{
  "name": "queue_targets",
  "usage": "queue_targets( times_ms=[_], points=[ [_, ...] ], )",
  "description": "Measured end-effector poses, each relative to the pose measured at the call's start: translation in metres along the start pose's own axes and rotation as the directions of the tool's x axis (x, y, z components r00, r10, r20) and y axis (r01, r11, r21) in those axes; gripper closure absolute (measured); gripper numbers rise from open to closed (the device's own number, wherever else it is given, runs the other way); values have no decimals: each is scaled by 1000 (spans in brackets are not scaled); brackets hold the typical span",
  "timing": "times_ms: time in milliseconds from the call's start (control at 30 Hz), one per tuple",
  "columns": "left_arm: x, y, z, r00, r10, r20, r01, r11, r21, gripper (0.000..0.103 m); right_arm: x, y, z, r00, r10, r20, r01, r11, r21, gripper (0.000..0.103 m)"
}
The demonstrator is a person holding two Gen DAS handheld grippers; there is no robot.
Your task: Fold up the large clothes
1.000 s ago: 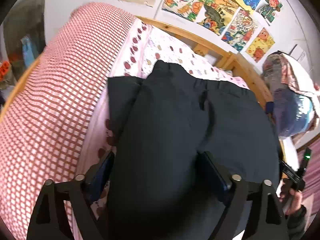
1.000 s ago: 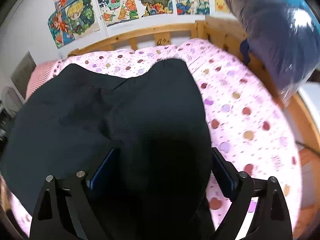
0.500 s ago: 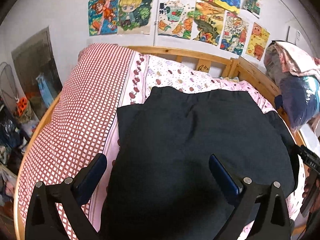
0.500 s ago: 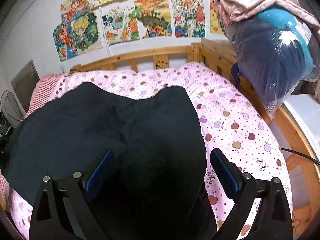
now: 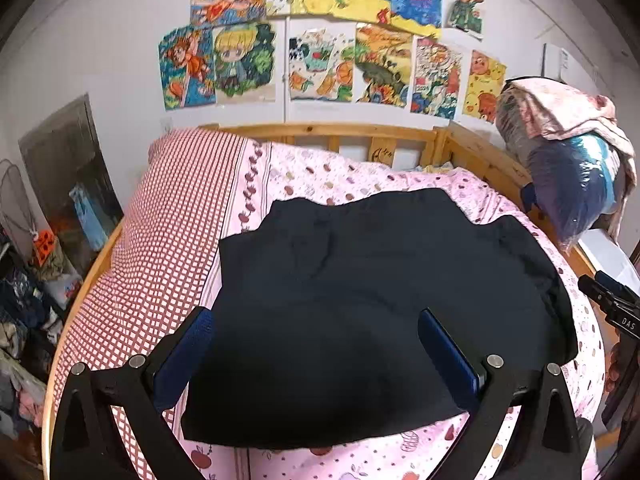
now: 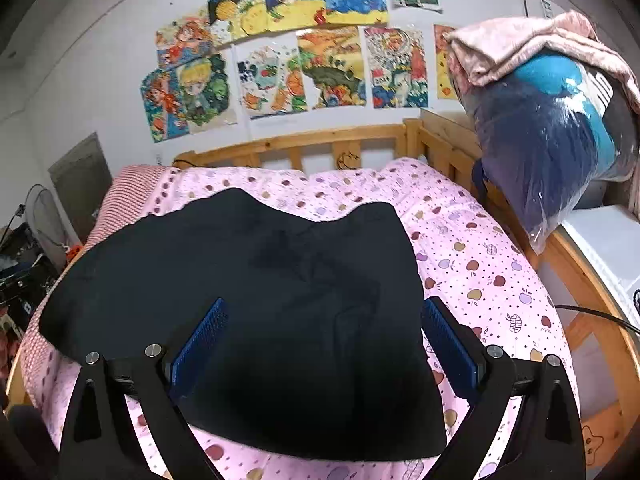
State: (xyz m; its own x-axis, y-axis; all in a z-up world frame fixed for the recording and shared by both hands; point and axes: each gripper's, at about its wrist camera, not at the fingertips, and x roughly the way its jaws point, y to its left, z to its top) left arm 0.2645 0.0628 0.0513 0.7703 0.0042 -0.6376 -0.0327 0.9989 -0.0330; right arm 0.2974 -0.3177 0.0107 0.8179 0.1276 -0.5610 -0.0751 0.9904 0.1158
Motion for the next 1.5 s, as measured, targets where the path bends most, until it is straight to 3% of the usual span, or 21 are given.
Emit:
queue_targets(
  times_ms=[633,1500],
  points=[
    [-79,-26,-34,993,-32,115,25,998,58,0,-91,29,-27,991,85,108,-82,996,-32,7],
    [-159,-26,-93,985,-46,164,32,996,88,0,-168,67,-79,970,182,161,-172,982,-75,3]
  ],
)
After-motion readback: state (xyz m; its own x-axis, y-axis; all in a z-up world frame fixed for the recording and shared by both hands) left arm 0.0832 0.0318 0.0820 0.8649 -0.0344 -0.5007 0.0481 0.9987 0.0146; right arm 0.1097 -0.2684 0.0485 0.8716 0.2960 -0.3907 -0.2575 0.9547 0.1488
